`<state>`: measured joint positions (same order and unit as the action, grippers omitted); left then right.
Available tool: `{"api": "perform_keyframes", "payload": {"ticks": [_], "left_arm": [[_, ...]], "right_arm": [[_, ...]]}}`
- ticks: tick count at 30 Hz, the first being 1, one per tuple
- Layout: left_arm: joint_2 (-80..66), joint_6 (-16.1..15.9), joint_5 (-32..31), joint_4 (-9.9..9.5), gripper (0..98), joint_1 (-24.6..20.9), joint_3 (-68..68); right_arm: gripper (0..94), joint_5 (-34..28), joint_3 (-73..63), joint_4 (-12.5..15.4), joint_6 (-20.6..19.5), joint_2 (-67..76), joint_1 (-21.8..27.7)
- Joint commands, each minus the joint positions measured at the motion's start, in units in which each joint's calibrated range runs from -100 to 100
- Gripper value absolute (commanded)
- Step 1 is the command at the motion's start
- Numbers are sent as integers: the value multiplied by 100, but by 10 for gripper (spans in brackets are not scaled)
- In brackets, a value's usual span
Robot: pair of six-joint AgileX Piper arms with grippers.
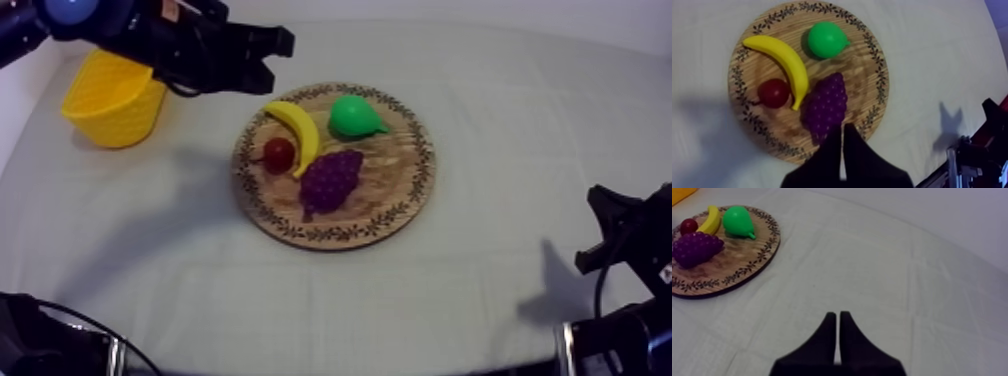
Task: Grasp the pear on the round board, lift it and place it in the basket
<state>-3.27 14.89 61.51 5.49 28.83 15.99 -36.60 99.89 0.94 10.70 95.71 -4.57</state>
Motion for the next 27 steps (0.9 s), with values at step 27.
{"api": "perform_keyframes", "payload": {"ticks": [27], "left_arm": [[3787, 43, 1441, 368, 0, -109, -4287]], "right_arm": [[4, -1, 0, 1, -3, 4, -3]]}}
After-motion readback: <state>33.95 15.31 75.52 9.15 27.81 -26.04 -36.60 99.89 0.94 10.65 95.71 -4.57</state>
